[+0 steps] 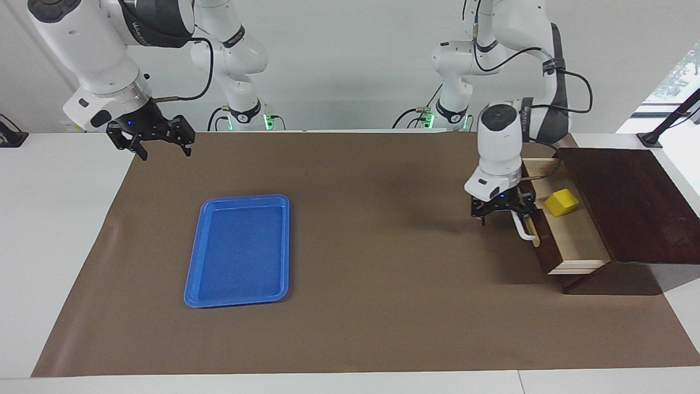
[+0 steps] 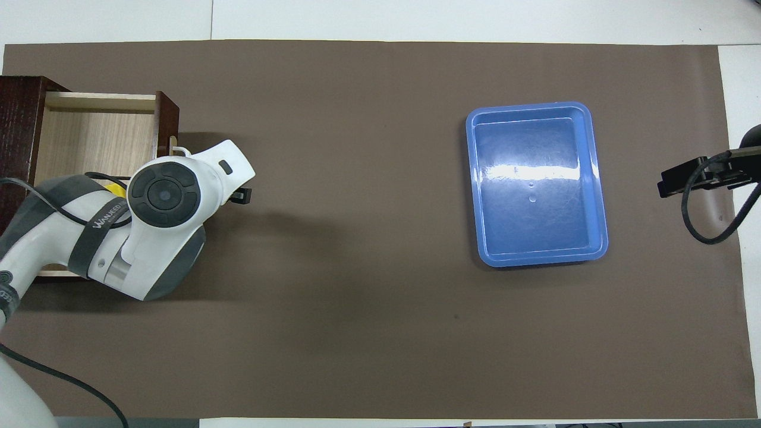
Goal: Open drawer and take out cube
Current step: 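Pull the drawer handle toward the robot with the left gripper, then reach into the open drawer and grasp the yellow cube with the left gripper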
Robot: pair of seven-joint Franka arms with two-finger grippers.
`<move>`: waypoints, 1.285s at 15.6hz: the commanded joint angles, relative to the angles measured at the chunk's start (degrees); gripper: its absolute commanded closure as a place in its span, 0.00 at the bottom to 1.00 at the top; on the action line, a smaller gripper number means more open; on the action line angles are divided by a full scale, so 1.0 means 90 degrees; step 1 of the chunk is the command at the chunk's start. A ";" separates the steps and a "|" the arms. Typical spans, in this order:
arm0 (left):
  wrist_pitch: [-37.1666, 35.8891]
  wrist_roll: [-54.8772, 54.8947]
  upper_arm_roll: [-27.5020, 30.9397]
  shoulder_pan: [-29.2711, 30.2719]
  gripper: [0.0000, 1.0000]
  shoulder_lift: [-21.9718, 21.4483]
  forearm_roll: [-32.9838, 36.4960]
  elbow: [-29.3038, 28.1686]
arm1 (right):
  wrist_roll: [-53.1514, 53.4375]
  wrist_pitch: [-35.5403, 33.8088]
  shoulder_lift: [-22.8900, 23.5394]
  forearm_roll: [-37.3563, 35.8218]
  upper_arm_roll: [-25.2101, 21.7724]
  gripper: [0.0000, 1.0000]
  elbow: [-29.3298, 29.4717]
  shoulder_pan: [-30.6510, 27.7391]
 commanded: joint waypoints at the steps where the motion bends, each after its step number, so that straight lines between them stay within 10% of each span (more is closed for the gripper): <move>1: -0.0153 -0.0094 0.0074 -0.0181 0.00 -0.0050 -0.0226 0.0054 | 0.0076 -0.0080 -0.0086 -0.0093 0.0093 0.00 -0.0050 -0.0097; 9: -0.2896 -0.0133 0.0143 0.0500 0.00 0.0702 -0.1884 0.2865 | 0.0066 -0.0080 -0.0086 -0.0093 0.0093 0.00 -0.0050 -0.0097; 13: -0.2976 -0.1057 0.0152 0.1693 0.00 0.0243 -0.2530 0.2682 | 0.0076 -0.0080 -0.0086 -0.0083 0.0093 0.00 -0.0050 -0.0097; 20: -0.1114 -0.5958 0.0152 0.1939 0.00 -0.0587 -0.2530 0.0506 | 0.0027 -0.0285 -0.0213 -0.0093 0.0122 0.00 -0.0050 -0.0048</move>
